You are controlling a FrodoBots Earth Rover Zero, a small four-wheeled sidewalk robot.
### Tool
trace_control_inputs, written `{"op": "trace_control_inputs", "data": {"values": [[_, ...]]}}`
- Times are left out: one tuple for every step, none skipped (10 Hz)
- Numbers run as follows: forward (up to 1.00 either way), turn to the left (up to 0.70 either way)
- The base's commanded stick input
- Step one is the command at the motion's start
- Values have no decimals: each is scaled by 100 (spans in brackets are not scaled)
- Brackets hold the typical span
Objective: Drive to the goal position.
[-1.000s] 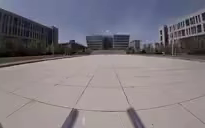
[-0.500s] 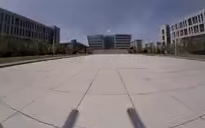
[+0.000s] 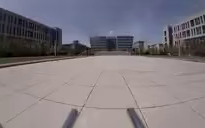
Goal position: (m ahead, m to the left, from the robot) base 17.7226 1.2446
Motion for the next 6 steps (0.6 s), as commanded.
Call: {"op": "trace_control_inputs", "data": {"values": [[70,0],[70,-3],[70,-9],[70,-25],[70,-28],[70,-12]]}}
